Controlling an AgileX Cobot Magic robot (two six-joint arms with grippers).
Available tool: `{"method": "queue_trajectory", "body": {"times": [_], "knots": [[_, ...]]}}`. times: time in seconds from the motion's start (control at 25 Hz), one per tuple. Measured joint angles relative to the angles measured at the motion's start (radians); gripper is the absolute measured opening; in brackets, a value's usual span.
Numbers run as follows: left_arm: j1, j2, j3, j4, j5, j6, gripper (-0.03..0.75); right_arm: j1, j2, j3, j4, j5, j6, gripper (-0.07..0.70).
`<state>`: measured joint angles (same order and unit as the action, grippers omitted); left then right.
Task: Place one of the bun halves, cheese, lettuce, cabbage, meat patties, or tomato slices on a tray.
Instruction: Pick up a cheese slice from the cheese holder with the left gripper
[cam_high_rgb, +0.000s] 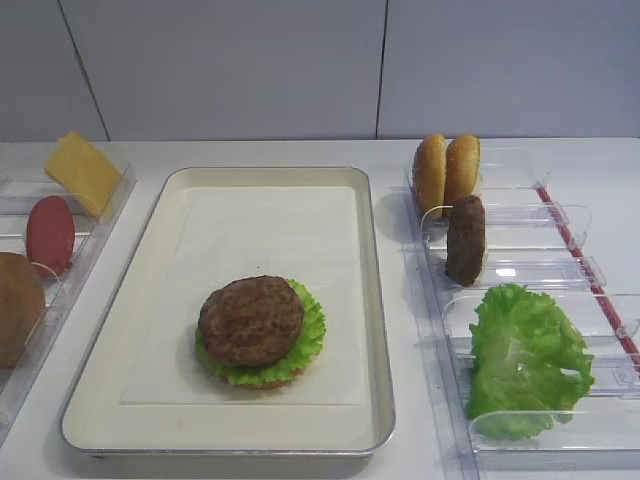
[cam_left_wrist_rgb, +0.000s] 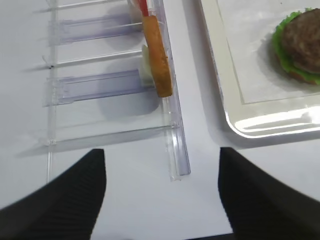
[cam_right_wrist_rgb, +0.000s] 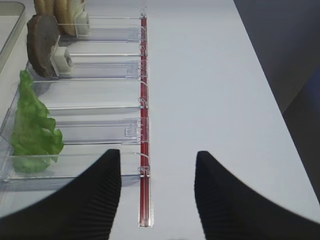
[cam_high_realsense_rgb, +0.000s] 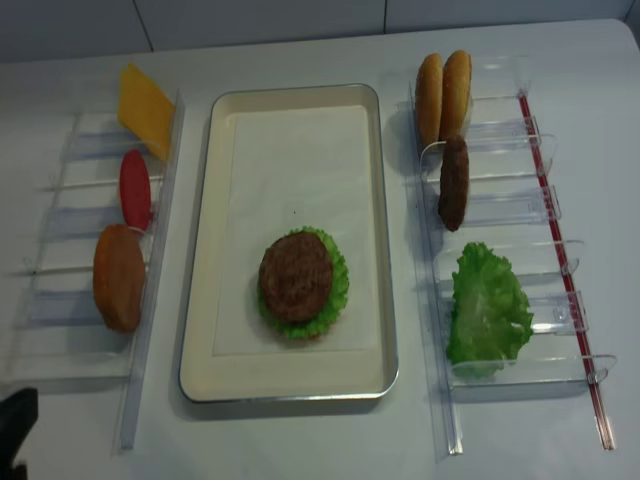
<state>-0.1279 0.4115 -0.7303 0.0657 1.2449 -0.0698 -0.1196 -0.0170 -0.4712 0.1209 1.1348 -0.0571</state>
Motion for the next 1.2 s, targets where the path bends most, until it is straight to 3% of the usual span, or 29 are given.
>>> {"method": "queue_trajectory", "body": {"times": [0.36, 0.6, 0.84, 1.2], "knots": [[0.000, 0.524, -0.286, 0.047, -0.066, -0.021, 0.444, 0.000, 0.000, 0.000, 0.000, 0.000, 0.000, 0.345], [0.002, 0.832, -0.529, 0.065, -0.096, -0.036, 0.443, 0.000, 0.000, 0.000, 0.000, 0.000, 0.000, 0.345], [0.067, 1.095, -0.738, 0.060, -0.128, -0.031, 0.429, 0.000, 0.000, 0.000, 0.000, 0.000, 0.000, 0.345], [0.109, 1.407, -0.926, -0.055, -0.190, 0.070, 0.413, 0.000, 0.000, 0.000, 0.000, 0.000, 0.000, 0.345]]}}
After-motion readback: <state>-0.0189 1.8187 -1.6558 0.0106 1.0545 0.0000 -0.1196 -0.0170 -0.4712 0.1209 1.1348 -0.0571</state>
